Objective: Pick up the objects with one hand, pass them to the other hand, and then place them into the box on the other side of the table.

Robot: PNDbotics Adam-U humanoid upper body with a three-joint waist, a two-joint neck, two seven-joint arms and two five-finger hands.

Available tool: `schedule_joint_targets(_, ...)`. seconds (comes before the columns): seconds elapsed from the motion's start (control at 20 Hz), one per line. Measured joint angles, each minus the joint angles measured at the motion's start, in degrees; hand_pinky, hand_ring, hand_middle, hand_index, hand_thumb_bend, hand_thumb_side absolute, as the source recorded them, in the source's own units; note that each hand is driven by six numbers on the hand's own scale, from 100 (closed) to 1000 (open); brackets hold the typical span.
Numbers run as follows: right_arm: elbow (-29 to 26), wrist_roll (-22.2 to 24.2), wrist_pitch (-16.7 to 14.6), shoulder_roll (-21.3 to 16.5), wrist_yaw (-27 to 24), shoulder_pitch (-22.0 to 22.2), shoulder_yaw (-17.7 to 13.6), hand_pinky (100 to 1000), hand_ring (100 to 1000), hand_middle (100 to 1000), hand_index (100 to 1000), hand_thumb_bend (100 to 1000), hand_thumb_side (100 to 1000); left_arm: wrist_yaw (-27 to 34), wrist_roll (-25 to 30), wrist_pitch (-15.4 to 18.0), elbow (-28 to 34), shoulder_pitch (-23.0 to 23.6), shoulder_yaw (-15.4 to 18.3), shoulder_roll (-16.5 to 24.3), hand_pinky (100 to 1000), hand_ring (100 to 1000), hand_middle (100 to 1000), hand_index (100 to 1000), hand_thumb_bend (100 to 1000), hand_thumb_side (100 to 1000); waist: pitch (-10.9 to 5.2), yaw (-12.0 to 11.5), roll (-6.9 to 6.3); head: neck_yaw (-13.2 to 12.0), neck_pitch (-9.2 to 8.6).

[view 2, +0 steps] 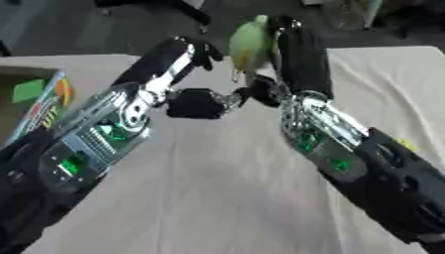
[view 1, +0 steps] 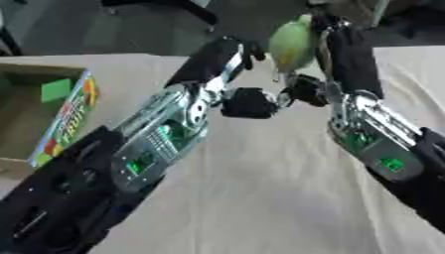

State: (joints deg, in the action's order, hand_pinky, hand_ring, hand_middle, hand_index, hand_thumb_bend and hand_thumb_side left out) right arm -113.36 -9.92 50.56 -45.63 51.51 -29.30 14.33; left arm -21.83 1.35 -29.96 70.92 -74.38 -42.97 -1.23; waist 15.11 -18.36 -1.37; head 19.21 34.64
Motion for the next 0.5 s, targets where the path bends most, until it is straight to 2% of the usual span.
schedule_joint_targets(0.3,0.0,23.5,1.2,0.8,25.0,-3.4,-1.2,702,502,400,488,112,100,-1.0,-2.8,0.9,-2.1,0.6,1.3,-0.6,848,781,637,796,507,464,0.00,0.1,-0.01,0.0,0.00)
schedule_joint_targets(0.4,0.0,30.1,0.7,1.1,32.3,-4.2,-1.0,702,502,399,488,101,100,-0.9,-3.7,1.1,-2.2,0.8,1.6,-0.8,848,781,637,796,505,464,0.00,0.1,-0.01,0.0,-0.01)
schedule_joint_targets(0.5,0.0,33.4,-1.9,1.5,38.5,-4.7,-0.4,703,502,399,489,100,100,-0.6,-4.3,1.3,-2.2,0.8,1.6,-0.8,848,780,637,795,499,466,0.01,0.1,-0.01,0.1,-0.01)
